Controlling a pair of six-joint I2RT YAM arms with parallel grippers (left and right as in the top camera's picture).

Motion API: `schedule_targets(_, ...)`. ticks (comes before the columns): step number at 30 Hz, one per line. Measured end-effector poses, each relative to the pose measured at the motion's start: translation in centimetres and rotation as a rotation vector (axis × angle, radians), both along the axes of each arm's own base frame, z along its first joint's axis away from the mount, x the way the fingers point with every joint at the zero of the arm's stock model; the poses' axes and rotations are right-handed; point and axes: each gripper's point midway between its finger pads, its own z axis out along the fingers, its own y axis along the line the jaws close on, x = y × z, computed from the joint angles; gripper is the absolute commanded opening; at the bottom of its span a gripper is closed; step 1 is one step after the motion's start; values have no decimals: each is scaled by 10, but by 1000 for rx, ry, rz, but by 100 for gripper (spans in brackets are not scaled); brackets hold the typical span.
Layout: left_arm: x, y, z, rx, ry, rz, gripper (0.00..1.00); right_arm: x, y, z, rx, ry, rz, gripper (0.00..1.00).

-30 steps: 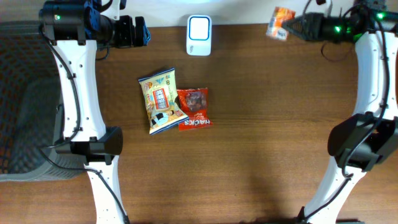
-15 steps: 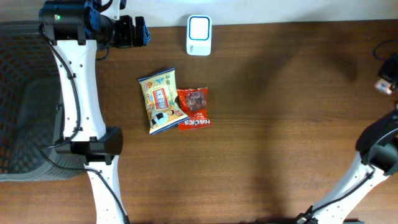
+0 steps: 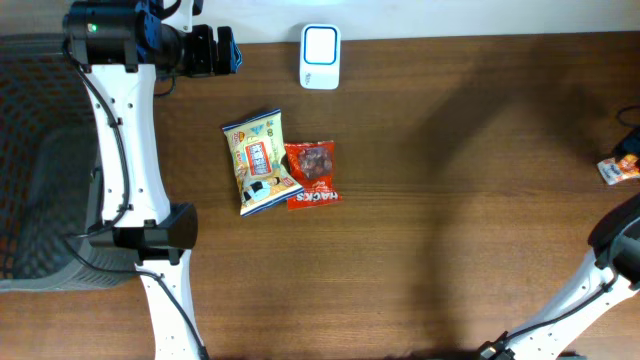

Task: Scan the item barcode
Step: 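Carry the orange pack right and drop it at the table's right edge, then grasp the red snack bag with the right gripper and lift it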

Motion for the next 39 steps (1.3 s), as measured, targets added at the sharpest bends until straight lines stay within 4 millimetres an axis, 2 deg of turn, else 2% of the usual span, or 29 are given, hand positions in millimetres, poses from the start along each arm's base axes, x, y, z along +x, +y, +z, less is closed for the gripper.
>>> schedule_targets(1,0,0,0,0,1,0,99,12,22,34,44,-100,34,72)
schedule_targets(2,0,0,0,0,0,1,99,23,66,68,161,-202,117,72)
schedule_targets(3,0,0,0,0,0,0,99,28,119,90,303,-254,232,74)
schedule_targets(4,0,0,0,0,0,0,99,37,161,101,389,-283,342,79)
schedule_targets(5,0,0,0,0,1,0,99,40,180,103,433,-298,411,97)
schedule_targets(6,0,0,0,0,0,1,99,52,259,90,528,-238,615,99)
schedule_targets(8,0,0,0,0,2,0,99,58,335,64,562,-166,822,99)
schedule_targets(11,0,0,0,0,2,0,99,62,425,23,545,-125,1066,99)
schedule_targets(13,0,0,0,0,0,0,99,62,464,10,527,-140,1169,99)
schedule_targets(15,0,0,0,0,1,1,99,66,485,10,509,-170,1224,99)
schedule_targets(19,0,0,0,0,0,0,99,67,525,12,520,-195,1197,99)
schedule_targets(22,0,0,0,0,0,0,99,60,563,-1,548,-173,1175,99)
schedule_targets(24,0,0,0,0,0,0,99,60,577,-5,531,-182,1188,99)
schedule_targets(28,0,0,0,0,0,0,99,64,574,-42,478,-137,1130,99)
schedule_targets(34,0,0,0,0,0,0,99,77,577,-40,451,-193,1137,99)
schedule_targets(38,0,0,0,0,0,0,99,79,577,-40,452,-197,1120,99)
schedule_targets(39,0,0,0,0,0,0,99,78,577,-42,455,-195,1108,84)
